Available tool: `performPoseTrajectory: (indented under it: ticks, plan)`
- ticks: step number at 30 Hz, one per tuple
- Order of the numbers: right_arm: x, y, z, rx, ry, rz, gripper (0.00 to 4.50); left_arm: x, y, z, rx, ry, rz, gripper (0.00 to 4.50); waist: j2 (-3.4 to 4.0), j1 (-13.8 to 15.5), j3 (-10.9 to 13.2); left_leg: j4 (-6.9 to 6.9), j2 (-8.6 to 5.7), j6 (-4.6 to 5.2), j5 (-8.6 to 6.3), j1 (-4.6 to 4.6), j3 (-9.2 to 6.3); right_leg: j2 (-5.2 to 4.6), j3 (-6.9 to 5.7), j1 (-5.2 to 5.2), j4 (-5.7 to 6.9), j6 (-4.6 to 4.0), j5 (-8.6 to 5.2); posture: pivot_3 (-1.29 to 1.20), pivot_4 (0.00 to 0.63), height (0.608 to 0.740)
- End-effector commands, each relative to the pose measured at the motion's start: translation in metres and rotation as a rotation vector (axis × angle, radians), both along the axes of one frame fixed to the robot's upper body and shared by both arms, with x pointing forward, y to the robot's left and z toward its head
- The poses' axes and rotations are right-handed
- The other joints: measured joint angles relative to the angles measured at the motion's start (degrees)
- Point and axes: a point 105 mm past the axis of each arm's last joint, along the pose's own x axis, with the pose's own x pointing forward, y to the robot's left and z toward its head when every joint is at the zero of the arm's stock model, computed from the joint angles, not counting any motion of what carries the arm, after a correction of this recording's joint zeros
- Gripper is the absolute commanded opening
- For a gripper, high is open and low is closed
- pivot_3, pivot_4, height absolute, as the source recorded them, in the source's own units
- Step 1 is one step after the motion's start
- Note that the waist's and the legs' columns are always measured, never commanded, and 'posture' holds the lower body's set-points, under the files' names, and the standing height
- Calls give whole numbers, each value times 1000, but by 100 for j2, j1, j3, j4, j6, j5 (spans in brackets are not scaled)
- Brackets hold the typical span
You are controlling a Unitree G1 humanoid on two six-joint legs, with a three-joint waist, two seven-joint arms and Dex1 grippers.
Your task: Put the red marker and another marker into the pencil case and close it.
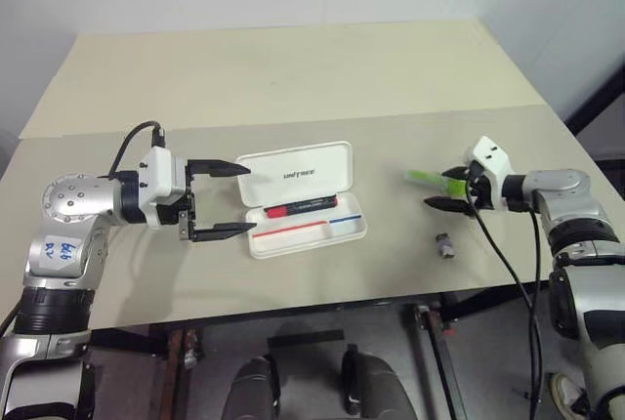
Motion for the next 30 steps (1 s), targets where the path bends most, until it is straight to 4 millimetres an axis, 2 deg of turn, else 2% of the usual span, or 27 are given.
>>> performPoseTrajectory:
  ticks: [1,9,10,15,18,22,26,30]
  plan:
    - [-2,-9,-12,-26,53,-58,3893,-5,1,15,-1,-56,-6,4500,-13,-13,-8,1,0,1,0,5,0,0,2,3,3,0,2,0,150,740]
    - [-1,4,-12,-4,68,-4,1221,-5,-2,16,0,-54,-16,4500,-42,-27,-26,1,4,9,-2,9,8,-2,13,6,-21,-11,64,0,150,740]
    - [-1,5,-11,-7,60,-3,1087,-5,-3,16,-2,-53,-20,4500,-43,-26,-26,1,4,11,0,9,12,-2,17,5,-25,-11,71,0,150,740]
    - [2,12,-3,-16,-1,41,1097,-3,-9,14,-13,-48,-34,4500,-44,-41,-27,-3,6,12,-1,9,24,-2,27,1,-30,-9,73,0,150,740]
    - [7,25,23,31,-120,112,1097,-2,-9,11,-17,-42,-34,4500,-44,-67,-27,-5,6,12,0,7,32,-1,32,-5,-30,-8,73,0,150,740]
    - [0,41,51,52,-235,264,1097,0,-8,9,-25,-41,-27,4500,-40,-104,-25,-19,7,37,16,2,39,1,38,-20,-29,-5,72,0,150,740]
    - [-17,57,68,65,-265,435,1097,1,-4,6,-39,-41,-6,4500,-38,-105,-24,-36,12,24,18,1,50,5,37,-27,-23,-3,66,0,150,740]
    - [-55,97,75,92,-228,674,1097,0,5,0,-45,-18,25,4500,-38,-56,-24,-36,16,15,8,-1,60,4,33,-29,-25,6,59,0,150,740]
